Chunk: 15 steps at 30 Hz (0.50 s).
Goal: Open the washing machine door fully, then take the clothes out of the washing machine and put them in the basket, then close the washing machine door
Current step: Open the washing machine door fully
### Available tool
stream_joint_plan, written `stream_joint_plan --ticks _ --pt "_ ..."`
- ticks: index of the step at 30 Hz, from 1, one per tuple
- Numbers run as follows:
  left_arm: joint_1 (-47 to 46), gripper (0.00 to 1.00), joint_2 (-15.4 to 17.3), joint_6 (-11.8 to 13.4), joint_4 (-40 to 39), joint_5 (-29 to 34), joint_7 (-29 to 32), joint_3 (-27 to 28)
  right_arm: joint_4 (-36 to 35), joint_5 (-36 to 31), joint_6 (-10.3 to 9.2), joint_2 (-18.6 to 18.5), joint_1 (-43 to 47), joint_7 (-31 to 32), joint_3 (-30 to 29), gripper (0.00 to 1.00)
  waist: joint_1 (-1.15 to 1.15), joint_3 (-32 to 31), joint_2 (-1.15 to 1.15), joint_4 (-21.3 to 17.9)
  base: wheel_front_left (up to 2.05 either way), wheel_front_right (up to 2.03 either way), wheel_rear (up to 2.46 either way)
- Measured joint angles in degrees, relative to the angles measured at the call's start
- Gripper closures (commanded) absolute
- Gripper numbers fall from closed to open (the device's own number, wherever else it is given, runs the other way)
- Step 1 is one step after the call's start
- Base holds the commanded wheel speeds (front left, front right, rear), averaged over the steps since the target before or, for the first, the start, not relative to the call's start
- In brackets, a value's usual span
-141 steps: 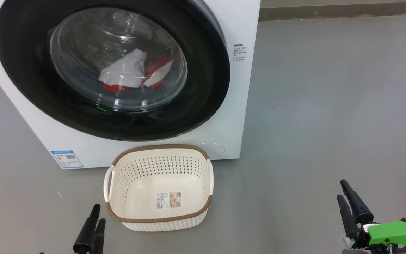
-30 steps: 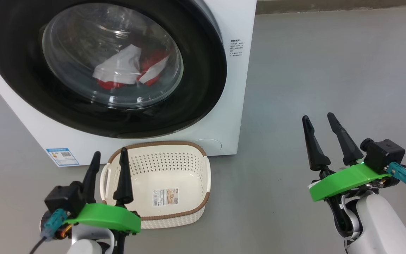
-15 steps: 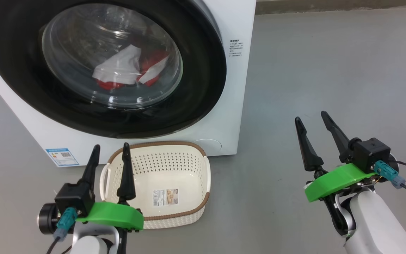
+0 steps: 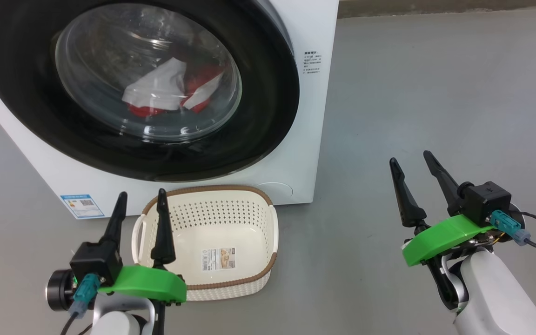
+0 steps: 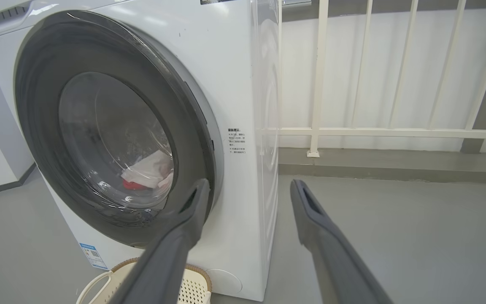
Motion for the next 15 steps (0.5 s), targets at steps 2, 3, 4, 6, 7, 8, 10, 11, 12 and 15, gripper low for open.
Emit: stream_joint_plan --ticks 2,3,4,6,7,8,10,11,12,15 --pt "0.00 0.00 0.04 0.19 -0.03 -0.02 0.00 -0.01 0.13 0.00 0.00 0.00 -0.01 -0.01 0.00 0.00 0.00 0.12 0.00 0.00 0.00 0.00 0.00" --pt "0.00 0.00 0.07 0.19 -0.05 -0.03 0.00 -0.01 0.16 0.00 0.00 0.00 -0.01 0.00 -0.01 0.00 0.00 0.17 0.00 0.01 0.00 0.00 0.00" --pt "0.00 0.00 0.09 0.20 -0.07 -0.03 0.01 -0.03 0.19 0.00 0.00 0.00 -0.01 -0.01 -0.01 0.00 0.00 0.22 0.00 0.03 0.00 0.00 0.00" --pt "0.00 0.00 0.15 0.32 -0.11 -0.05 0.07 -0.05 0.20 -0.03 0.00 0.00 -0.02 -0.01 -0.03 0.00 0.00 0.35 0.00 0.10 0.00 0.00 0.00" --pt "0.00 0.00 0.19 0.46 -0.20 -0.13 0.07 -0.07 0.20 -0.16 0.00 0.00 -0.04 -0.01 -0.04 0.00 0.00 0.53 0.00 0.17 0.00 0.00 0.00" --pt "0.00 0.00 0.19 0.59 -0.32 -0.14 0.08 -0.09 0.20 -0.18 0.00 0.00 -0.05 -0.01 -0.08 0.00 0.00 0.64 0.00 0.21 0.00 0.00 0.00" --pt "0.00 0.00 0.19 0.63 -0.60 -0.23 0.08 -0.10 0.19 -0.35 0.00 0.00 -0.10 -0.01 -0.15 0.00 0.00 0.90 0.00 0.31 0.00 0.00 0.00" --pt "0.00 0.00 0.19 0.63 -0.76 -0.26 0.08 -0.13 0.14 -0.48 0.00 0.00 -0.14 -0.01 -0.22 0.00 0.00 1.06 0.00 0.37 0.00 0.00 0.00" --pt "0.00 0.00 0.19 0.63 -0.93 -0.30 0.10 -0.19 0.04 -0.54 0.00 0.00 -0.16 -0.01 -0.33 0.00 0.00 1.25 0.00 0.43 0.00 0.00 0.00" --pt "0.00 0.00 0.19 0.63 -1.37 -0.30 0.57 -0.48 -0.59 -0.58 0.00 0.00 -0.23 0.00 -0.87 0.00 0.00 2.00 0.00 0.66 0.00 0.00 0.00"
